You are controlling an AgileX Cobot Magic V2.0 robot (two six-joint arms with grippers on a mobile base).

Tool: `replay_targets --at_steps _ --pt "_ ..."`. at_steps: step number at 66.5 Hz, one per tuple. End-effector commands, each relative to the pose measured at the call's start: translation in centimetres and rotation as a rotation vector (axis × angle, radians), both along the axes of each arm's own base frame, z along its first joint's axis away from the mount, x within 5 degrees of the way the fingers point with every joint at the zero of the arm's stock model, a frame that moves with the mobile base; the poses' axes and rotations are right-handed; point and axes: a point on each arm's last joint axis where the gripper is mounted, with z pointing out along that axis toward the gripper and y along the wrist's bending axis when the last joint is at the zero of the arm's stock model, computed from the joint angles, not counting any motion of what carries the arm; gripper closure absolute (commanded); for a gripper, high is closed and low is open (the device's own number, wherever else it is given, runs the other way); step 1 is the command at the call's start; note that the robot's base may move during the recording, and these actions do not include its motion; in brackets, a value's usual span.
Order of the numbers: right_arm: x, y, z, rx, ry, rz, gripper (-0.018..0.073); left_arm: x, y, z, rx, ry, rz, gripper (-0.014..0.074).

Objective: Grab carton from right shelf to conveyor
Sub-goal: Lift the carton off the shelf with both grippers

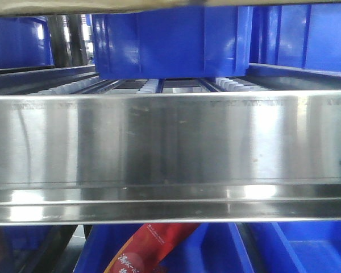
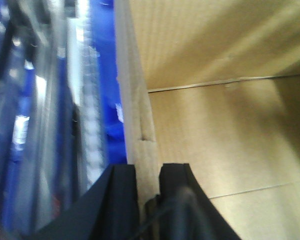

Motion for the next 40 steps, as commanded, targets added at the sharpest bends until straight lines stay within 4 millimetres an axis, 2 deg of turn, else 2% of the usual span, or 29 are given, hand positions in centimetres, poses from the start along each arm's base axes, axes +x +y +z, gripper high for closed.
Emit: replay_targets --at_steps 1,9,16,24,40 --pt "-1.5 -0.3 -0.3 0.018 -0.014 0.032 0.0627 -1.1 -0.9 -0.2 -0.028 -0.005 -0.034 0.0614" --pt "-2.3 -0.6 -2.1 -0.006 0.040 0.032 0.0627 -2.0 -1.9 -1.6 -0.025 0.039 -0.060 0.0614" --pt "-2.2 -0.6 -3.4 -0.024 0.079 0.032 0.0627 -2.3 -3.0 -3.1 -0.007 0.087 -0.093 0.0614" --pt "-2.1 -0.6 -3.5 -0.025 0.082 0.032 0.0627 -2.4 -3.9 -4.2 0.013 0.119 -0.114 0.0614" --pt "-1.2 -0.1 -3.5 -0.010 0.049 0.032 0.0627 -2.2 -3.6 -4.1 0.022 0.101 -0.061 0.0614"
